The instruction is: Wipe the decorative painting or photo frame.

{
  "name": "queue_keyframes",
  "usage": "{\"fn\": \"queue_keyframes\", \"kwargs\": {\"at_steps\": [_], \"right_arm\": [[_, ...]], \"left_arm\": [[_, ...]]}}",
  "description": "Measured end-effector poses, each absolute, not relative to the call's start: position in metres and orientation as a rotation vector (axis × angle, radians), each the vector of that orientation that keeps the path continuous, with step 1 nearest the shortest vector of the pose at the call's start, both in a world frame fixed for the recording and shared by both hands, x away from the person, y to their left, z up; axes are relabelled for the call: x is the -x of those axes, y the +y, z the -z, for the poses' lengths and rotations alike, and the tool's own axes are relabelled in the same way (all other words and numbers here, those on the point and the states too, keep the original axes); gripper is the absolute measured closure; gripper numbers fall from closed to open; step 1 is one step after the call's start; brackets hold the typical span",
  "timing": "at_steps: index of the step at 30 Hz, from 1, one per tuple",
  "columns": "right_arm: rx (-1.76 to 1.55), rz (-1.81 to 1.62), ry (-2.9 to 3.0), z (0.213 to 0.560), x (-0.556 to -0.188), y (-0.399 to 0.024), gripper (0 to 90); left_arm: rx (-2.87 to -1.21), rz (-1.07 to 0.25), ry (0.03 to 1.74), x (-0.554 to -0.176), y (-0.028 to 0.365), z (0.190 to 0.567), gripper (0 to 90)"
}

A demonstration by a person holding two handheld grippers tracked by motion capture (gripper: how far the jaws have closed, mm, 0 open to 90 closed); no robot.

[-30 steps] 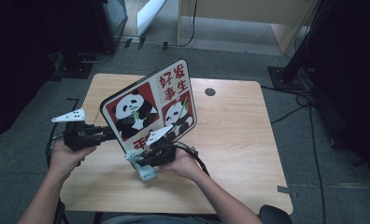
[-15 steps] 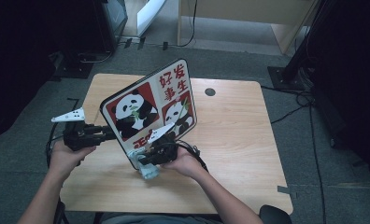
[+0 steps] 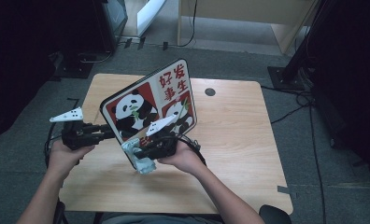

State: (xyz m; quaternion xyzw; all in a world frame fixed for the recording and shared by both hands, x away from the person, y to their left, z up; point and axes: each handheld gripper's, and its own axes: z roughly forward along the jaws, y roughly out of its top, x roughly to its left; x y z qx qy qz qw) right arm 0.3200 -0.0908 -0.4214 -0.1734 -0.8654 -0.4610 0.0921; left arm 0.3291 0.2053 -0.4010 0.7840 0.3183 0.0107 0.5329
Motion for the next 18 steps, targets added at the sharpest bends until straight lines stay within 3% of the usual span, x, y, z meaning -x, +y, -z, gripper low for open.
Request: {"fn": "queue_keyframes", "kwargs": {"at_steps": [18], "right_arm": [[0.428,1.443,-2.570,0.353,-0.321,-0.058,78.8]], "left_arm": [[-1.863,-0.033,0.784,-0.333,0.212,0.405,58.1]]}}
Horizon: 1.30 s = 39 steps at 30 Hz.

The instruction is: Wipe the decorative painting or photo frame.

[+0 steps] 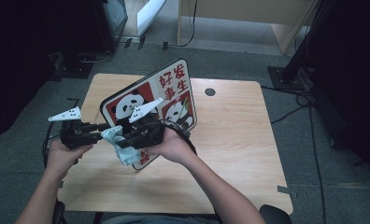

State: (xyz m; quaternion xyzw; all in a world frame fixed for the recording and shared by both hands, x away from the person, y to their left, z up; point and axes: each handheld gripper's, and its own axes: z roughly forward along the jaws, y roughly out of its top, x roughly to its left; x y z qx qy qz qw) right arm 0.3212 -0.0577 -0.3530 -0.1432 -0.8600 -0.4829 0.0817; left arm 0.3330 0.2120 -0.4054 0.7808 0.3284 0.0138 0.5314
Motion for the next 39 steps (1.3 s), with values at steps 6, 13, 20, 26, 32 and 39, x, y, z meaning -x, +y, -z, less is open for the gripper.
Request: {"fn": "queue_keyframes", "kwargs": {"at_steps": [6,13,20,26,32,39], "right_arm": [[0.385,1.481,-2.574,0.332,-0.323,-0.045,78.8],[0.344,1.525,-2.571,0.307,-0.327,-0.028,78.7],[0.328,1.577,-2.573,0.287,-0.334,-0.017,78.5],[0.363,1.571,-2.586,0.288,-0.338,-0.018,78.6],[0.397,1.572,-2.576,0.292,-0.340,-0.025,78.6],[0.414,1.583,-2.571,0.295,-0.340,-0.032,78.4]], "left_arm": [[-1.866,-0.034,0.777,-0.332,0.212,0.405,57.3],[-1.861,-0.034,0.774,-0.331,0.210,0.405,56.9],[-1.853,-0.033,0.776,-0.331,0.211,0.405,56.6],[-1.856,-0.031,0.773,-0.331,0.210,0.405,56.6],[-1.861,-0.031,0.770,-0.331,0.209,0.405,56.3],[-1.861,-0.028,0.772,-0.331,0.209,0.406,56.2]]}}
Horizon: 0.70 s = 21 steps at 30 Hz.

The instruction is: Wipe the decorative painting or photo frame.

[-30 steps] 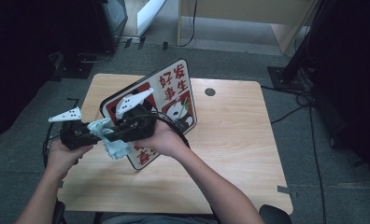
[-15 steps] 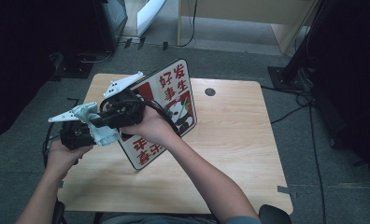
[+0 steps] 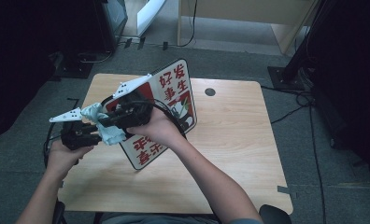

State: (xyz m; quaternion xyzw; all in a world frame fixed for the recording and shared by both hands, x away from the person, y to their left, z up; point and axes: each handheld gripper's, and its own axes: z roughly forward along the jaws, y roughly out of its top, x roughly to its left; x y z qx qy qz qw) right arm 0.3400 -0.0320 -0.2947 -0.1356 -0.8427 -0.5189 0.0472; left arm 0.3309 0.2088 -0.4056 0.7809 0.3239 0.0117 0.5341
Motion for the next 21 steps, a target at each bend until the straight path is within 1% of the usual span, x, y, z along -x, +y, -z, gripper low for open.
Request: {"fn": "queue_keyframes", "kwargs": {"at_steps": [3,21], "right_arm": [[0.415,1.584,-2.571,0.298,-0.339,-0.034,78.5],[0.417,1.549,-2.578,0.309,-0.338,-0.035,78.5]], "left_arm": [[-1.858,-0.029,0.774,-0.331,0.209,0.406,54.3],[-1.871,-0.037,0.764,-0.331,0.208,0.407,52.7]]}}
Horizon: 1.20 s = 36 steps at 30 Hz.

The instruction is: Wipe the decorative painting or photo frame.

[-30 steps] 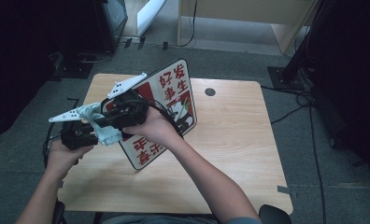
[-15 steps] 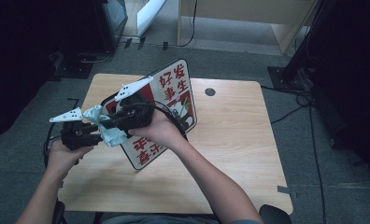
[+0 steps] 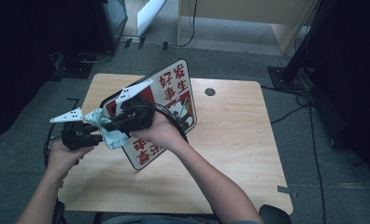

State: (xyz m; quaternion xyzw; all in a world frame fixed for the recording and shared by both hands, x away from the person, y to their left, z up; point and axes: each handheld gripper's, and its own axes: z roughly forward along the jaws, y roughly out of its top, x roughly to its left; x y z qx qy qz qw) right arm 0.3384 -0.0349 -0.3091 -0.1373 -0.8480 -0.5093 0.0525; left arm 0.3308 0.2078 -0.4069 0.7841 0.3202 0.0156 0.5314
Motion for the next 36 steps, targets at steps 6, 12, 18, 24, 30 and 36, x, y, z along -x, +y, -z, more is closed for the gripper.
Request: {"fn": "queue_keyframes", "kwargs": {"at_steps": [6,12,18,24,30,36], "right_arm": [[0.426,1.529,-2.577,0.316,-0.338,-0.035,78.5],[0.434,1.505,-2.575,0.323,-0.336,-0.035,78.5],[0.442,1.484,-2.575,0.331,-0.335,-0.034,78.5],[0.448,1.470,-2.574,0.337,-0.334,-0.035,78.6],[0.440,1.470,-2.572,0.343,-0.334,-0.039,78.6],[0.444,1.448,-2.575,0.350,-0.332,-0.038,78.6]], "left_arm": [[-1.878,-0.041,0.760,-0.331,0.208,0.407,52.3],[-1.881,-0.040,0.758,-0.331,0.207,0.408,51.7],[-1.882,-0.044,0.753,-0.331,0.207,0.408,51.6],[-1.879,-0.044,0.754,-0.331,0.207,0.408,51.3],[-1.884,-0.043,0.751,-0.331,0.207,0.408,50.8],[-1.881,-0.045,0.748,-0.331,0.207,0.408,50.6]]}}
